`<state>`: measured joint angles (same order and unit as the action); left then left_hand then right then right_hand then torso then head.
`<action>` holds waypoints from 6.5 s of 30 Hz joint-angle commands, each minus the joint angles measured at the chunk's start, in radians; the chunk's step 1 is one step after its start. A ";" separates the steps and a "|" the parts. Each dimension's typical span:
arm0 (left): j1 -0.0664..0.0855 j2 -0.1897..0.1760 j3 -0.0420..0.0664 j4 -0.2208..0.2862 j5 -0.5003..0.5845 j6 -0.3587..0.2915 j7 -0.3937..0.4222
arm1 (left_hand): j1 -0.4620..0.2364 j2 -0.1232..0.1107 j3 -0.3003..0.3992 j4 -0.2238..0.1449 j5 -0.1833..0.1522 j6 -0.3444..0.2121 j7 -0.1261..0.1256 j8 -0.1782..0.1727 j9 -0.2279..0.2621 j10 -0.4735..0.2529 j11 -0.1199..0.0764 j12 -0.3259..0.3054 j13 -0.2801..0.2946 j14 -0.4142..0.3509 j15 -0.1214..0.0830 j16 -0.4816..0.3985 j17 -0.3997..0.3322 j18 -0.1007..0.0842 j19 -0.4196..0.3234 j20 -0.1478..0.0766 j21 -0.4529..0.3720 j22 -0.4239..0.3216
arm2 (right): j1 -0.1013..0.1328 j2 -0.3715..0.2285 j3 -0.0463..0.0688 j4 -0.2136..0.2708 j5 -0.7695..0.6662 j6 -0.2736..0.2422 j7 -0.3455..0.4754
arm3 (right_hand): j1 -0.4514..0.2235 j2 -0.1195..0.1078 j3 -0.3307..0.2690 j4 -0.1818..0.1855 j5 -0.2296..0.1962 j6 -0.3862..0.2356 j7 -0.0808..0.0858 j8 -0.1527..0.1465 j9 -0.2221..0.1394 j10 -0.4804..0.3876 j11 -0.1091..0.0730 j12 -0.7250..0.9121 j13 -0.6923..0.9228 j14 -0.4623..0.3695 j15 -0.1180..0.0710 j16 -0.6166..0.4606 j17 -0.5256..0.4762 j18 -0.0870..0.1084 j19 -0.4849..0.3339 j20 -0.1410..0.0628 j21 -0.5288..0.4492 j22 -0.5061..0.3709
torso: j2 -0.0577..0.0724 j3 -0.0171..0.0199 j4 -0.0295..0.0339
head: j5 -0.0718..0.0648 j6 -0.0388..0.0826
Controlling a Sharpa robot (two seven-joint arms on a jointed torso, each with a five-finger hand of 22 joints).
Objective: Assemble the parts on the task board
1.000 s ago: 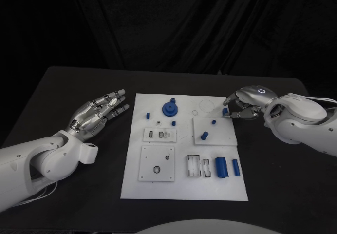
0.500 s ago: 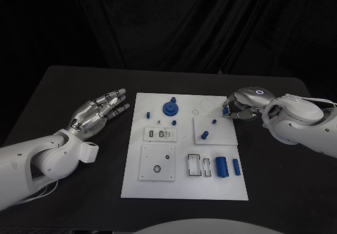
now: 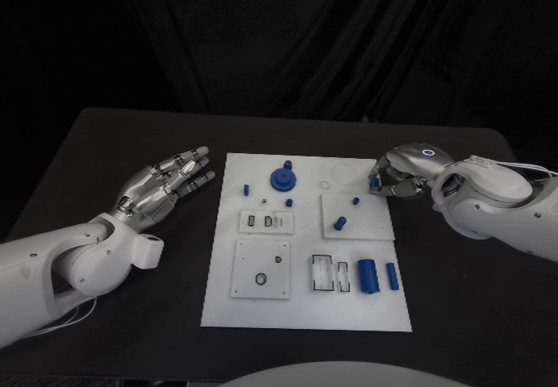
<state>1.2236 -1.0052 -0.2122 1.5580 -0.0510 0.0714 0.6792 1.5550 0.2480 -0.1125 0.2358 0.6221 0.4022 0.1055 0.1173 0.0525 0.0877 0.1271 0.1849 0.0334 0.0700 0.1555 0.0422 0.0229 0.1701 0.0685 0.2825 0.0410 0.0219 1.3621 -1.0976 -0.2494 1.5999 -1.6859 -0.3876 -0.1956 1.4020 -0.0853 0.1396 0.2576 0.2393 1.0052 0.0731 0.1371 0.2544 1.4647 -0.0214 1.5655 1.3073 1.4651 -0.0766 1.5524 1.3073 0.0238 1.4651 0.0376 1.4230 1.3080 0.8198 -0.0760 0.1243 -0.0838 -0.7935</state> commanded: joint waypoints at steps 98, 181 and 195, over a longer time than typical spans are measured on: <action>-0.002 0.020 0.001 -0.009 -0.001 0.021 0.016 | -0.006 -0.004 0.010 -0.002 0.002 0.001 0.010 0.003 0.000 -0.002 0.008 0.006 0.001 0.000 0.010 0.004 0.001 0.009 0.002 0.007 0.004 0.001 | -0.039 0.342 0.003 0.168 -0.108 0.131 -0.183 | -0.020 -0.009 -0.051 -0.056 -0.117 -0.080 0.023 -0.068 0.097 0.083 0.022 -0.016 0.239 0.087 0.014 -0.040 0.195 0.029 0.005 0.011 -0.078 0.189 | 0.000 -0.0004 -0.0005 | 0.004 -0.021; 0.132 0.299 0.002 -0.026 -1.082 -0.042 -1.036 | -0.331 -0.031 -0.080 0.054 -0.434 0.506 -0.032 0.354 0.434 1.483 -0.116 1.386 1.537 1.501 -0.193 1.529 1.548 -0.129 1.375 -0.207 1.474 1.390 | 0.009 0.122 0.002 0.072 0.218 -0.250 0.165 | -0.115 0.013 -0.025 0.032 -0.187 -0.007 0.020 -0.016 0.031 0.106 0.032 0.005 0.263 0.096 0.020 -0.017 0.221 0.009 0.049 0.013 0.009 0.220 | -0.186 0.1201 -0.0602 | 0.139 -0.079; 0.137 0.397 0.001 -0.027 -1.086 0.069 -1.229 | -0.406 -0.047 -0.121 0.054 -0.420 0.434 -0.049 0.482 0.741 1.483 -0.138 1.386 1.537 1.501 -0.215 1.529 1.548 -0.133 1.394 -0.228 1.473 1.406 | -0.008 0.122 0.002 0.060 0.218 -0.270 0.183 | -0.082 0.008 -0.024 0.025 -0.185 0.002 0.022 -0.018 0.027 0.106 0.037 0.005 0.263 0.096 0.024 -0.017 0.220 0.009 0.050 0.017 0.010 0.220 | -0.185 0.1252 -0.0697 | 0.145 -0.079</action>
<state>1.3573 -0.6135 -0.2113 1.5322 -1.1284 0.0706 -0.4673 1.1574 0.2020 -0.2286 0.2906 0.2079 0.8396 0.0571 0.6038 0.7895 1.4715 -0.0114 1.5721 1.3078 1.4654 -0.0638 1.5644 1.3079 0.0449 1.4585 0.0575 1.5167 1.3080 1.3569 -0.9749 -0.2479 1.6613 -1.4676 -0.6432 -0.0250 1.3126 -0.0802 0.1133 0.2868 0.0496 0.9989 0.0946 0.1249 0.2818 1.4685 0.0074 1.5683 1.3073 1.4680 -0.0595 1.5416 1.3074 0.0470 1.4658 0.0454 1.4282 1.3079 0.6347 0.0470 0.0589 0.0618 -0.8728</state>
